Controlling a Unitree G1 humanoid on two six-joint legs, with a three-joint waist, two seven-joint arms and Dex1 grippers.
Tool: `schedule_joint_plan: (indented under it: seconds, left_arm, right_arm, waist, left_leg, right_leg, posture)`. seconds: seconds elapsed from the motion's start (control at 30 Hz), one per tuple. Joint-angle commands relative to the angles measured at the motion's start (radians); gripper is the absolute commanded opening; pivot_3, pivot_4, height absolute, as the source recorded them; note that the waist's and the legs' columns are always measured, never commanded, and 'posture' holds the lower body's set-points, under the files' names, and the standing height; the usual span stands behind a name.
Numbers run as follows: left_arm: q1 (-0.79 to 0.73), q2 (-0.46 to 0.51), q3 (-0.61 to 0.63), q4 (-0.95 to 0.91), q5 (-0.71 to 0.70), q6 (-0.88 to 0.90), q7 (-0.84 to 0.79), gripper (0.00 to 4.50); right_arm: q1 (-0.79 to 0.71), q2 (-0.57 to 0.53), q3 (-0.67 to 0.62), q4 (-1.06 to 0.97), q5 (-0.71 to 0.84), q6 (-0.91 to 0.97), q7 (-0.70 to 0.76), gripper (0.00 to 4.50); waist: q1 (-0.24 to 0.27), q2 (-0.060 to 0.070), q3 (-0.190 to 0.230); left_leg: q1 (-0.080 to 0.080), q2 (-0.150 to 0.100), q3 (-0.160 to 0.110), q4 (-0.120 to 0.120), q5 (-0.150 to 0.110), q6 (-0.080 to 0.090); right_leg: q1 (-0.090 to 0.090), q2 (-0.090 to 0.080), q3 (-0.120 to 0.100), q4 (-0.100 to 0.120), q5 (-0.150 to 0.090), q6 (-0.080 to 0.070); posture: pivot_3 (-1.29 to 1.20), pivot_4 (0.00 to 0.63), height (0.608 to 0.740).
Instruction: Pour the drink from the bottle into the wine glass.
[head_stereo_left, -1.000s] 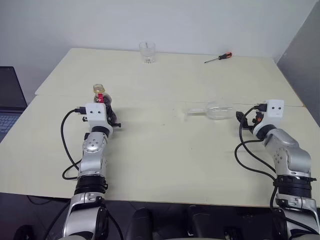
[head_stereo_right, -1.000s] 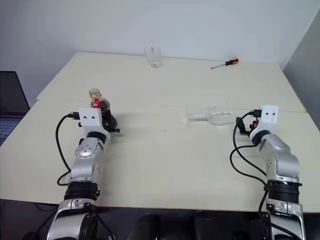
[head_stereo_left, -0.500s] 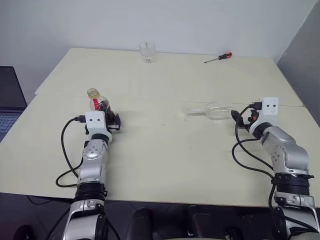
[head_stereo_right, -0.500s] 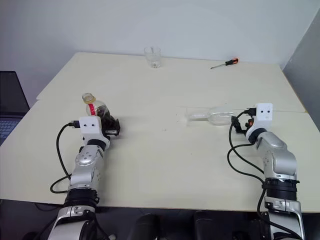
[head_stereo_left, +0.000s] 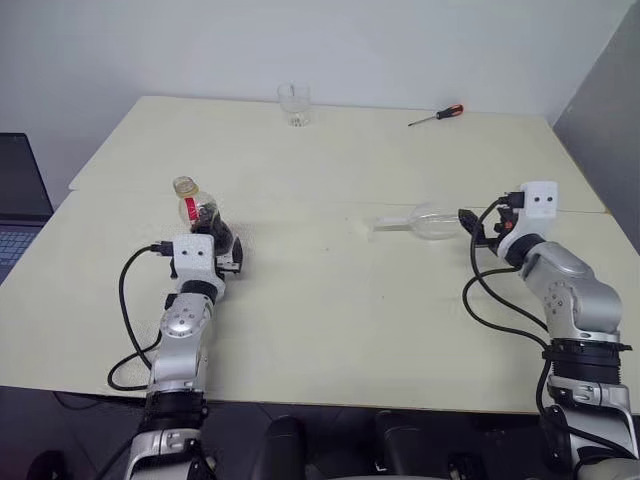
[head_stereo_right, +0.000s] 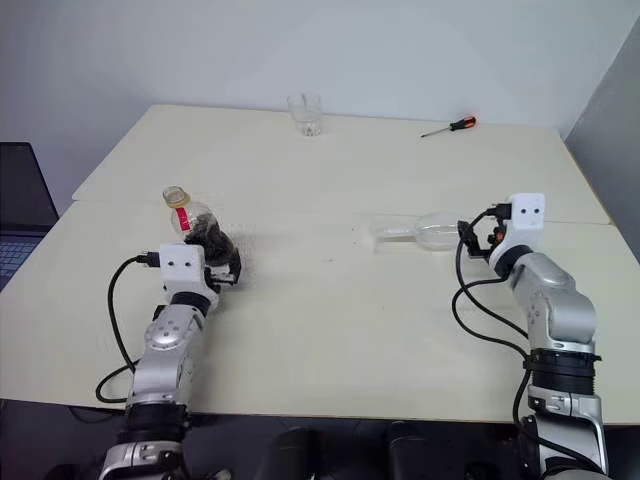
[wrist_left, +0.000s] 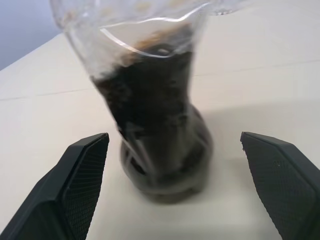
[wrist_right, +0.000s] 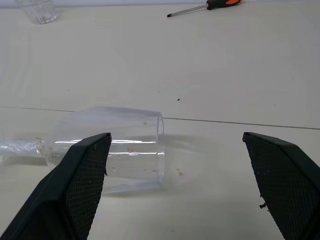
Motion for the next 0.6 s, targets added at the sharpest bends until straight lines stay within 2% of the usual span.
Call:
schedule_joint_plan:
  seconds: [0.03, 0.3, 0.43, 0.5, 0.6]
  left_arm:
    - [0.042, 0.0, 0.003, -0.122, 0.016, 0.031, 0.019, 4.48]
    - [0.277, -0.033, -0.034, -0.441, -0.028, 0.177, -0.032, 4.48]
    - [0.326, -0.009, -0.09, -0.49, -0.071, 0.201, -0.139, 4.48]
    - [0.295, 0.007, -0.1, -0.503, -0.143, 0.26, -0.214, 4.48]
    - [0.189, 0.091, -0.105, -0.537, -0.247, 0.41, -0.339, 4.48]
  right_arm:
    - [-0.009, -0.008, -0.02, -0.068, 0.022, 0.012, 0.002, 4.5]
    - [-0.038, 0.035, -0.061, -0.193, 0.112, 0.14, -0.039, 4.5]
    - [-0.047, 0.085, -0.113, -0.282, 0.198, 0.252, -0.104, 4.5]
    - [-0.04, 0.152, -0.168, -0.352, 0.286, 0.349, -0.165, 4.5]
    - [-0.003, 0.326, -0.25, -0.481, 0.458, 0.511, -0.301, 4.5]
  waist:
    - [-0.001, 0.0, 0.0]
    - [-0.002, 0.0, 0.0]
    - [0.0, 0.0, 0.0]
    - [0.0, 0.0, 0.0]
    - [0.0, 0.0, 0.0]
  left_leg:
    - [0.0, 0.0, 0.0, 0.0, 0.0, 0.0]
    - [0.0, 0.001, -0.001, 0.0, 0.0, 0.0]
    - [0.0, 0.001, -0.001, 0.0, 0.0, 0.0]
    - [0.0, 0.001, -0.001, 0.0, 0.0, 0.0]
    - [-0.001, 0.001, -0.003, 0.0, 0.0, 0.0]
  right_leg:
    - [0.0, 0.0, 0.0, 0.0, 0.0, 0.0]
    - [0.0, 0.0, 0.002, 0.0, 0.0, 0.0]
    - [0.0, 0.0, 0.002, 0.0, 0.0, 0.0]
    - [0.0, 0.0, 0.002, 0.0, 0.0, 0.0]
    - [0.0, 0.001, 0.0, 0.0, -0.001, 0.001]
  posture:
    - [0.0, 0.15, 0.74]
    - [0.0, 0.15, 0.74]
    - [0.0, 0.15, 0.74]
    - [0.0, 0.15, 0.74]
    - [0.0, 0.15, 0.74]
